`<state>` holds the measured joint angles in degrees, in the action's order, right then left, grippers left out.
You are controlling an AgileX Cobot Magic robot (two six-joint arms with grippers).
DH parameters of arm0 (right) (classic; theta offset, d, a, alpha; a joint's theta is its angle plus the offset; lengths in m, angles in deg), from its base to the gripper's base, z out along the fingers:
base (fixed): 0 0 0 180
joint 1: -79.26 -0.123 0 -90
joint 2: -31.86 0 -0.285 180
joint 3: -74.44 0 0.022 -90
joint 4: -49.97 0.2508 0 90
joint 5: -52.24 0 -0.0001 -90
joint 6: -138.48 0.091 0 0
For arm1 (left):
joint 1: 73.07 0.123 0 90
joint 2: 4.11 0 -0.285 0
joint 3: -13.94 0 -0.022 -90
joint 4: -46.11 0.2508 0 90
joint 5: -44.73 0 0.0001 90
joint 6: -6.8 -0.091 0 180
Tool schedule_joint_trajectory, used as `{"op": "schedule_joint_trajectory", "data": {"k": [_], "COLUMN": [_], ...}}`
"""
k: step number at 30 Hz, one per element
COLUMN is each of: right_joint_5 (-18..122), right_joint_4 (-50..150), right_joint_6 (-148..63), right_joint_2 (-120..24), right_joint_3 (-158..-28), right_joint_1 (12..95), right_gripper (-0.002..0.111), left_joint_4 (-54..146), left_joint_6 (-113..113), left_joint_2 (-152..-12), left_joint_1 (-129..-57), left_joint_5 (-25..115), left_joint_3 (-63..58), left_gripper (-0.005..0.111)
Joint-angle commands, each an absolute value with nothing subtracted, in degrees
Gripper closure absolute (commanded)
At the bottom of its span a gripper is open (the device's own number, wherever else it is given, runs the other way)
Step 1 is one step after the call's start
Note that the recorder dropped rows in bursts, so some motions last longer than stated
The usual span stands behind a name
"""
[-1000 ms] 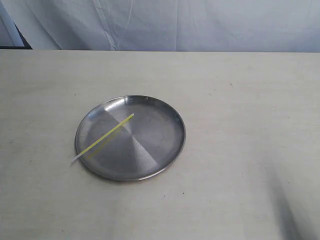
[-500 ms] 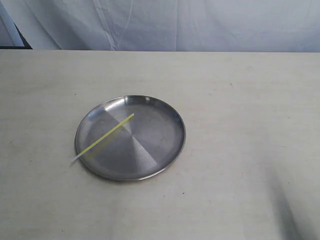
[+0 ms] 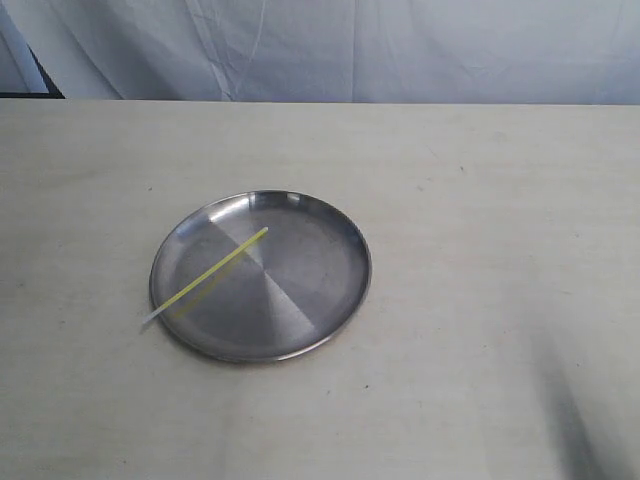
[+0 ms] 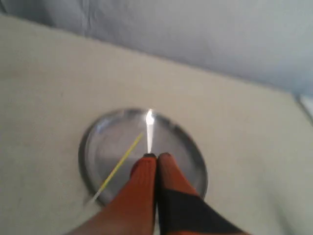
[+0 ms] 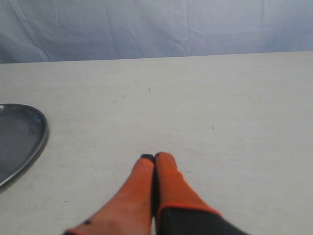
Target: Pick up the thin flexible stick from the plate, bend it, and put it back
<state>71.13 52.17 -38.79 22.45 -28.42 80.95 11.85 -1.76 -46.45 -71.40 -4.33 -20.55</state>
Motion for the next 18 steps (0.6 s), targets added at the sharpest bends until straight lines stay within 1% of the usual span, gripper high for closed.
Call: {"op": "schedule_joint_trajectory", "data": {"k": [1, 4, 6, 10, 13, 16, 18], "right_joint_5": [70.7, 70.5, 70.5, 70.5, 70.5, 70.5, 70.5], "right_joint_4": [52.4, 52.4, 52.4, 52.4, 52.4, 52.4, 52.4], "right_joint_6": [-39.0, -39.0, -39.0, -39.0, -39.0, -39.0, -39.0], "right_joint_2": [22.6, 22.6, 22.6, 22.6, 22.6, 22.6, 22.6], "right_joint_3": [-28.3, -28.3, -28.3, -28.3, -28.3, -28.3, -28.3], "right_joint_1": [80.9, 80.9, 80.9, 80.9, 80.9, 80.9, 80.9], "right_gripper": [0.109, 0.109, 0.109, 0.109, 0.109, 0.109, 0.109], "left_joint_4": [18.5, 21.3, 20.4, 13.5, 12.7, 15.3, 17.5], "left_joint_6": [-4.9, -7.5, -12.9, -23.3, -26.3, -28.5, -28.1], "left_joint_2": [-65.1, -76.5, -81.9, -89.1, -91.7, -93.5, -94.3], "left_joint_1": [-71.4, -71.6, -73.4, -77.6, -79.7, -80.7, -80.7], "left_joint_5": [-18.0, -18.7, -18.7, -17.1, -18.8, -19.7, -19.7], "left_joint_3": [-10.0, -8.9, -9.1, -9.1, -9.1, -9.1, -9.1], "left_gripper": [0.107, 0.107, 0.107, 0.107, 0.106, 0.098, 0.088]}}
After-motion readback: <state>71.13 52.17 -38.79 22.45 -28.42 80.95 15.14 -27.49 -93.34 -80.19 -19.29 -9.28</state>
